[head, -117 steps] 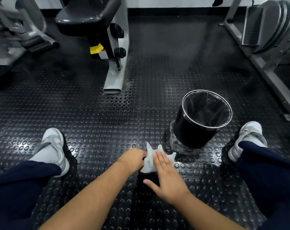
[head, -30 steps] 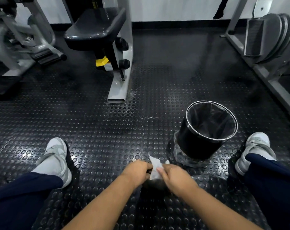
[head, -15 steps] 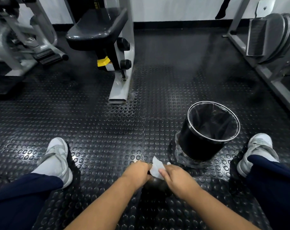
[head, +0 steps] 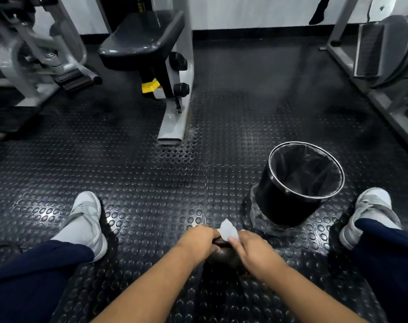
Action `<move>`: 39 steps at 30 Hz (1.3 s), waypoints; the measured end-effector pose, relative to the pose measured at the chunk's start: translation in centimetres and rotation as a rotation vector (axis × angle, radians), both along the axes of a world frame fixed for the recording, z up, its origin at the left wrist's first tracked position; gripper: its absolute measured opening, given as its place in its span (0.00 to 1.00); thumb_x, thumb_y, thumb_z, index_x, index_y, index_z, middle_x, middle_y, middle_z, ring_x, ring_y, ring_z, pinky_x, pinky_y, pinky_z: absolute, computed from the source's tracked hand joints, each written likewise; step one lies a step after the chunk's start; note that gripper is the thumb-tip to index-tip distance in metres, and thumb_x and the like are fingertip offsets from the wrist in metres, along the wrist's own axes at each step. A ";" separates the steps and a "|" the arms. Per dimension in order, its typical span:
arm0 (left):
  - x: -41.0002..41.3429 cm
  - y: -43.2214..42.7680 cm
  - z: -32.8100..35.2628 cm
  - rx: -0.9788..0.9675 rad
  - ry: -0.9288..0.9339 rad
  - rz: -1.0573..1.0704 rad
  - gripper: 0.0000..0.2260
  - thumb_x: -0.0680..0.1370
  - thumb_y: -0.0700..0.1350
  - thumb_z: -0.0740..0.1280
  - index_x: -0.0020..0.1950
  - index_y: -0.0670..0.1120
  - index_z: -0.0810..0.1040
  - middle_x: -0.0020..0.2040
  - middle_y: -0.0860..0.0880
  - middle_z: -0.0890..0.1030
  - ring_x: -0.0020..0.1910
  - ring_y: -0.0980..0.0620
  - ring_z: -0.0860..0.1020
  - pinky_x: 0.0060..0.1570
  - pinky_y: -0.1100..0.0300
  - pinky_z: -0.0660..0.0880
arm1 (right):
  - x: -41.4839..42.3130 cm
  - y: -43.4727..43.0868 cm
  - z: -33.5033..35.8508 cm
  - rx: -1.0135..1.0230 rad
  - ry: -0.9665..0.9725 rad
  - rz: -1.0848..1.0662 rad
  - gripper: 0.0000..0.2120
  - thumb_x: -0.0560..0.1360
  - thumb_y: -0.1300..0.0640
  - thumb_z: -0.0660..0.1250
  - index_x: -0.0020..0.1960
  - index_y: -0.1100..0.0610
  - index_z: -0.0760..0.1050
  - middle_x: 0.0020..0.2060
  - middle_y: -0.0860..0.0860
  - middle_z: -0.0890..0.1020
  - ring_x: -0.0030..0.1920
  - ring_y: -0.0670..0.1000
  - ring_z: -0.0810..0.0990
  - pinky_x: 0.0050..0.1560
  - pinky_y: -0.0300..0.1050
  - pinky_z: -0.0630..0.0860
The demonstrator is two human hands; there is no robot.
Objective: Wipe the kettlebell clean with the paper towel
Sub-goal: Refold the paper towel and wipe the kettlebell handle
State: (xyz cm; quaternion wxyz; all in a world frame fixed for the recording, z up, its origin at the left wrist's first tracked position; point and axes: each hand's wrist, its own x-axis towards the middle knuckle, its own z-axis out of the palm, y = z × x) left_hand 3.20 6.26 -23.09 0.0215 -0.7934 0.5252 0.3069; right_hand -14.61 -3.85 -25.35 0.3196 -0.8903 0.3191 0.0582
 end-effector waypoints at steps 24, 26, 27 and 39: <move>-0.1 0.2 0.9 0.011 0.022 0.002 0.06 0.78 0.40 0.64 0.46 0.51 0.78 0.39 0.52 0.78 0.41 0.47 0.78 0.39 0.60 0.69 | 2.7 1.2 2.0 -0.002 0.091 0.205 0.32 0.84 0.33 0.48 0.66 0.59 0.73 0.61 0.56 0.78 0.64 0.55 0.74 0.67 0.48 0.69; 0.0 0.2 1.1 0.008 0.009 -0.017 0.06 0.81 0.46 0.68 0.57 0.50 0.80 0.47 0.49 0.83 0.48 0.45 0.81 0.47 0.57 0.75 | 1.3 0.3 1.4 0.013 0.034 0.179 0.30 0.83 0.32 0.49 0.66 0.54 0.74 0.62 0.52 0.79 0.65 0.52 0.75 0.67 0.46 0.69; 0.0 0.2 1.2 0.004 0.005 -0.026 0.09 0.81 0.48 0.70 0.61 0.51 0.80 0.51 0.49 0.85 0.52 0.45 0.82 0.52 0.56 0.77 | 0.6 -0.2 1.3 0.031 0.033 0.157 0.28 0.83 0.32 0.50 0.65 0.53 0.74 0.61 0.50 0.79 0.65 0.50 0.75 0.66 0.44 0.69; -0.3 0.3 1.4 0.017 0.012 -0.003 0.05 0.80 0.42 0.66 0.53 0.49 0.80 0.51 0.45 0.84 0.48 0.44 0.81 0.45 0.58 0.72 | 1.9 1.3 2.1 0.014 -0.012 0.127 0.28 0.81 0.29 0.51 0.56 0.52 0.74 0.56 0.49 0.81 0.59 0.50 0.77 0.61 0.46 0.72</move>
